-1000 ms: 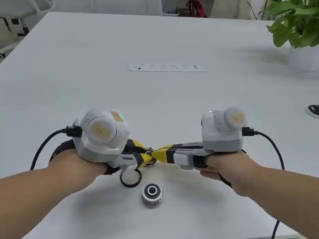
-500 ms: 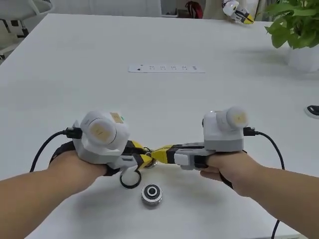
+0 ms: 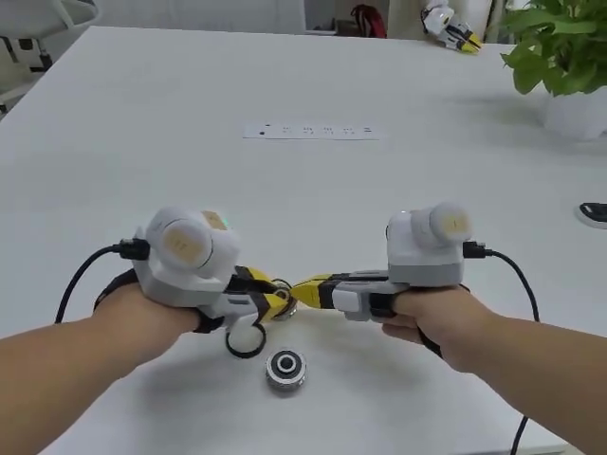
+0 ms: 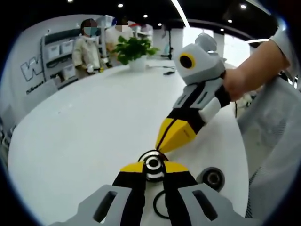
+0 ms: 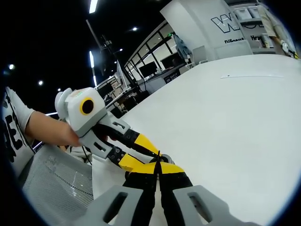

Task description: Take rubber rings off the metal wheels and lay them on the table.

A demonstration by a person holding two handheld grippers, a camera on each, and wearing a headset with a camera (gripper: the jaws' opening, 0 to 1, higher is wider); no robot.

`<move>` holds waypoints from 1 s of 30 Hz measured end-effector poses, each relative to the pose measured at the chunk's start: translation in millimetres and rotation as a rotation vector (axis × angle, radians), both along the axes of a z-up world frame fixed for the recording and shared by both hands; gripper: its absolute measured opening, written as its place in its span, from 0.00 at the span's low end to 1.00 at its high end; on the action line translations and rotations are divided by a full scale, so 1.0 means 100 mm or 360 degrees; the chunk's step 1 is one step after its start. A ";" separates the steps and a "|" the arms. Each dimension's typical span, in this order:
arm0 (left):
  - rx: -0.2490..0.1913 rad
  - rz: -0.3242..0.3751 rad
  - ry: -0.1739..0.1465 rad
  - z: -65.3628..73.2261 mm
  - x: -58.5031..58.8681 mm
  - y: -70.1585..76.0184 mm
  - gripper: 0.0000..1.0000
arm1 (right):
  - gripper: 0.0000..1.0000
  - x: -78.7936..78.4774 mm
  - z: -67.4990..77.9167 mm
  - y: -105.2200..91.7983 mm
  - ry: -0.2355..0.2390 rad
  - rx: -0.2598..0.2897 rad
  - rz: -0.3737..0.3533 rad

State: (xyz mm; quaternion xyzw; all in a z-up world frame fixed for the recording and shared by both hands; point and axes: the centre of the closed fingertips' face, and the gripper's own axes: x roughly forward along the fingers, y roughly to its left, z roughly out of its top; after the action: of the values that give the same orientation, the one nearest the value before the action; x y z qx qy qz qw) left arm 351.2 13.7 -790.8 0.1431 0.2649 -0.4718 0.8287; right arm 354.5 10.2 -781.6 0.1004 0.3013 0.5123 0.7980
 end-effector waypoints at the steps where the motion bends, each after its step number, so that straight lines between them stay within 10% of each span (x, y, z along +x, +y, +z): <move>1: -0.0025 0.0002 0.0004 0.03 -0.01 -0.01 0.15 | 0.00 0.00 0.01 -0.01 -0.0004 -0.0002 -0.0004; 30: -0.0117 -0.0111 -0.0160 0.46 -0.24 0.27 0.39 | 0.00 -0.03 0.13 0.05 -0.0001 0.0053 0.0013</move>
State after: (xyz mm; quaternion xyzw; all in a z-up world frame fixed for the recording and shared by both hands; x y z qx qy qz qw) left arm 327.4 40.4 -744.7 0.1452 0.2001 -0.5021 0.8287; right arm 351.3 15.0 -768.9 0.1123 0.2928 0.5206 0.7941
